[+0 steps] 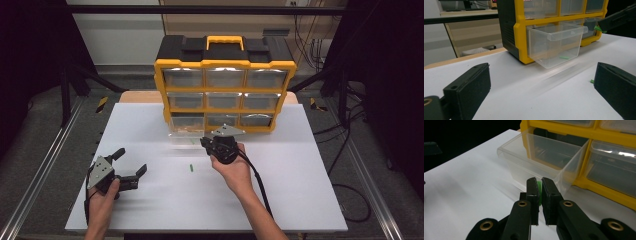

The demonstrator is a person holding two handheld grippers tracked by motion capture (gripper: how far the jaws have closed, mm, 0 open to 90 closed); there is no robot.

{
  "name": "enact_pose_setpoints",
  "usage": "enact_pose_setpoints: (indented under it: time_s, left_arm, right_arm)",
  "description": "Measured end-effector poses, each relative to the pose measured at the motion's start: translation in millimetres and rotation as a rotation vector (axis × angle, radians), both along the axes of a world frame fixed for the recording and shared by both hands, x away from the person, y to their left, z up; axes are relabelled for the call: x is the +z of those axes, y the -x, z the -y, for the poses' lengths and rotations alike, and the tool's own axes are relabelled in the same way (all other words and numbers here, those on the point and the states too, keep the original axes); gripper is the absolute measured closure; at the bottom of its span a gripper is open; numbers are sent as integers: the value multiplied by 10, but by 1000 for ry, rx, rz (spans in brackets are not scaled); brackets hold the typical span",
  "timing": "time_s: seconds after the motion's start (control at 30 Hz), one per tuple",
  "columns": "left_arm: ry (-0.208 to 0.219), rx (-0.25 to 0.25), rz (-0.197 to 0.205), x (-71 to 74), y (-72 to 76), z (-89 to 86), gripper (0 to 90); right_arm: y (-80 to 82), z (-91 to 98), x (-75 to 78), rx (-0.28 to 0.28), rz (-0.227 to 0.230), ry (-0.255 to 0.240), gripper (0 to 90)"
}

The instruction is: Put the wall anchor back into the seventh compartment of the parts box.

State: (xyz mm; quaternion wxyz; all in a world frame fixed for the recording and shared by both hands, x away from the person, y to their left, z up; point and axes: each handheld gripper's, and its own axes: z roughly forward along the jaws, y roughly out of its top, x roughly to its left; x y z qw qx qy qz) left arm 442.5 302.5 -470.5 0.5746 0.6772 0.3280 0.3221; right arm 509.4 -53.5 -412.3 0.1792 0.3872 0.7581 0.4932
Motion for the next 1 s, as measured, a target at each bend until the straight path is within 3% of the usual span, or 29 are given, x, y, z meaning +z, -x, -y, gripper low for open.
enact_pose_setpoints:
  time_s: [0.53, 1.0]
  left_arm:
    - [2, -2, 0, 0, -1, 1, 10]
    - [6, -1, 1, 2, 1, -5, 10]
  right_arm:
    - [-235, -123, 232, -22, 38, -13, 848]
    - [-482, -199, 282, -57, 21, 3, 848]
